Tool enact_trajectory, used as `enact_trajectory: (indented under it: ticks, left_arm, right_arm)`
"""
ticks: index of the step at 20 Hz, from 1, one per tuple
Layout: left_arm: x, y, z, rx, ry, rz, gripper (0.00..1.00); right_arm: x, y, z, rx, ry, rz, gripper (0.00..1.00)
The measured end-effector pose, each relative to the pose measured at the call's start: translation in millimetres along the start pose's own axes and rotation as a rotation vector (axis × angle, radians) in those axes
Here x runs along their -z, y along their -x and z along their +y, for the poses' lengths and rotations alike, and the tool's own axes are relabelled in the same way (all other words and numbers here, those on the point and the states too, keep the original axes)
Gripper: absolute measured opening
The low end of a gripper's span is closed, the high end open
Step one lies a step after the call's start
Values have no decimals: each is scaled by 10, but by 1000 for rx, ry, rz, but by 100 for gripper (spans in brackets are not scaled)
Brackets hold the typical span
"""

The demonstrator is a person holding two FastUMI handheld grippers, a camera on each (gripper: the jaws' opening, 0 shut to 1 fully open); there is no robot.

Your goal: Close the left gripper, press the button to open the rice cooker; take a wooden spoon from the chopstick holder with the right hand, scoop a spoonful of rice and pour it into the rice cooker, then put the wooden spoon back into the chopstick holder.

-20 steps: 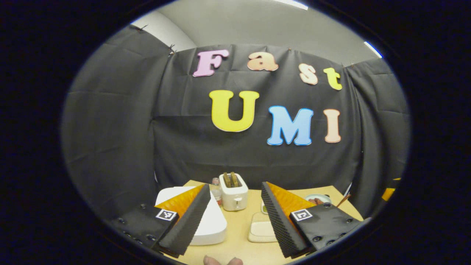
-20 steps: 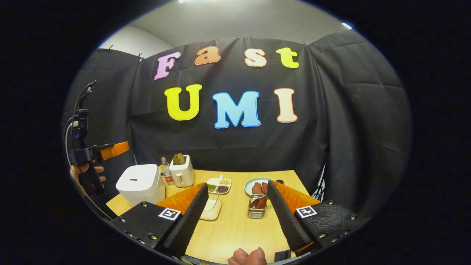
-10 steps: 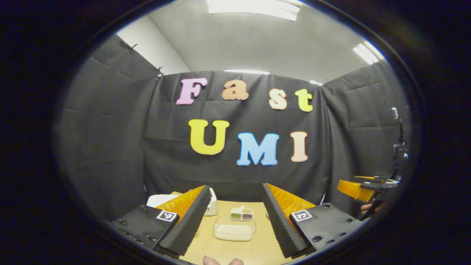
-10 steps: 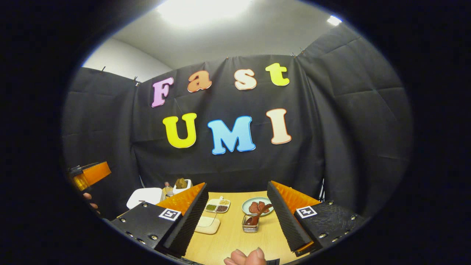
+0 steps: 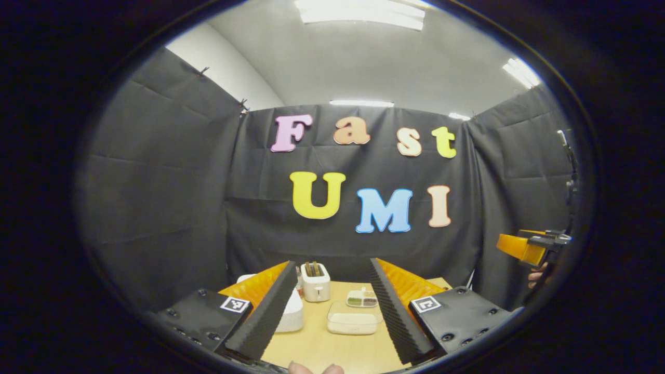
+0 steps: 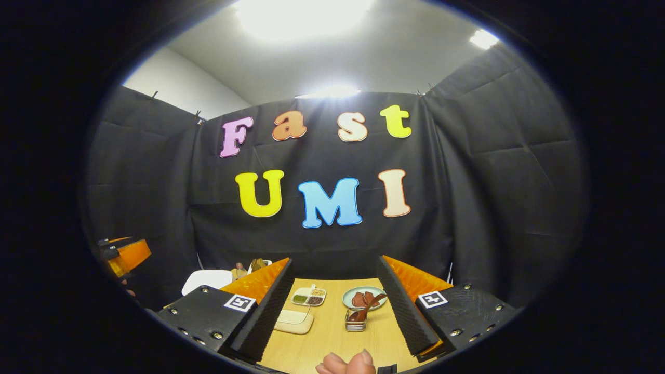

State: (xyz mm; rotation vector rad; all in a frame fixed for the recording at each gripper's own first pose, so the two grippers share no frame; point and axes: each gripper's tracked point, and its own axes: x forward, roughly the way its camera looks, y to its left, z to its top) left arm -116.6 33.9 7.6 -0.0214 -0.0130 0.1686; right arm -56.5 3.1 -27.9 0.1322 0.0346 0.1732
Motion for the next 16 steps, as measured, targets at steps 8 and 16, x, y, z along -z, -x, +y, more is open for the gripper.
enact_trajectory:
  ticks: [8, 16]
  left_arm:
    - [26, 35, 307, -33, 9, -1, 94]
    - [66, -26, 378, -30, 27, 5, 97]
  right_arm:
    - [-77, 19, 189, -13, 15, -7, 98]
    - [-84, -17, 156, 14, 0, -6, 98]
